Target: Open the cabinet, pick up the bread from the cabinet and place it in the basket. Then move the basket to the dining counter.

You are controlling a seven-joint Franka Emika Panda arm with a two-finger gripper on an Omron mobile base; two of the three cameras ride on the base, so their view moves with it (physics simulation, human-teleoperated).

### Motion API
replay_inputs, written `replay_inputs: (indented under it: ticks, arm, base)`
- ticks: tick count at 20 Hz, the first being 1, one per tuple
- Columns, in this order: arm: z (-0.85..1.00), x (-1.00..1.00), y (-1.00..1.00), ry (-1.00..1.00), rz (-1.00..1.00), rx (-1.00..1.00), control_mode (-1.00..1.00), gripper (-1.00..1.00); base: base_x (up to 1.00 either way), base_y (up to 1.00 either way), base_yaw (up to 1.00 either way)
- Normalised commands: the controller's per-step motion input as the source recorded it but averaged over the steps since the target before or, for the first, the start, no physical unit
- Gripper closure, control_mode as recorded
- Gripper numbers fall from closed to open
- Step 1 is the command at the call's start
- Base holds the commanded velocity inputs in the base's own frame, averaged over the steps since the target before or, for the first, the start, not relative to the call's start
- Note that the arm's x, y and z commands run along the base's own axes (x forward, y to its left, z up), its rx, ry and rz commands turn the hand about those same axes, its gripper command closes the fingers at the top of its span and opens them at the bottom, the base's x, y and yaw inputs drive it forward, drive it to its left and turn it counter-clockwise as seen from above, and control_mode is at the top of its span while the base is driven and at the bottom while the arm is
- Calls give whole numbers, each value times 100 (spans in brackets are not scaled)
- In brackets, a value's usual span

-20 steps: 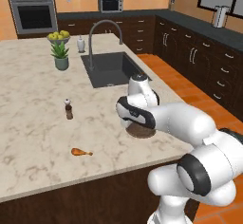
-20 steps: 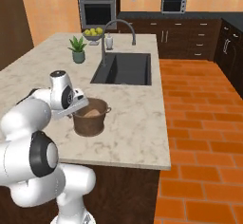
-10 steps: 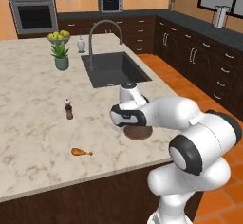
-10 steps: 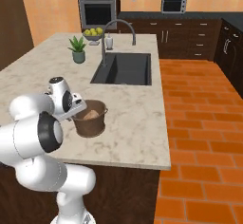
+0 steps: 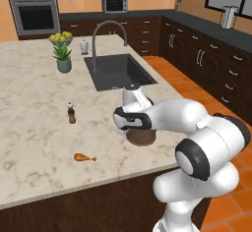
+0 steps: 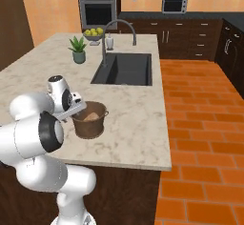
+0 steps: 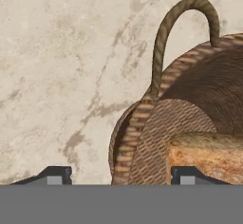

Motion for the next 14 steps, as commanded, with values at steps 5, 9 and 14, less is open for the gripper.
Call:
replay_inputs:
  ticks: [5,9,14]
  arm:
    - [97,-16,-1,6,-5,11,-100,-100]
    - [100,-64,0,1,-7,9,-100,-100]
    - [100,-98,0,-1,-11,3,-100,-100]
  base:
    - [0,0,0]
    - [0,0,0]
    - [0,0,0]
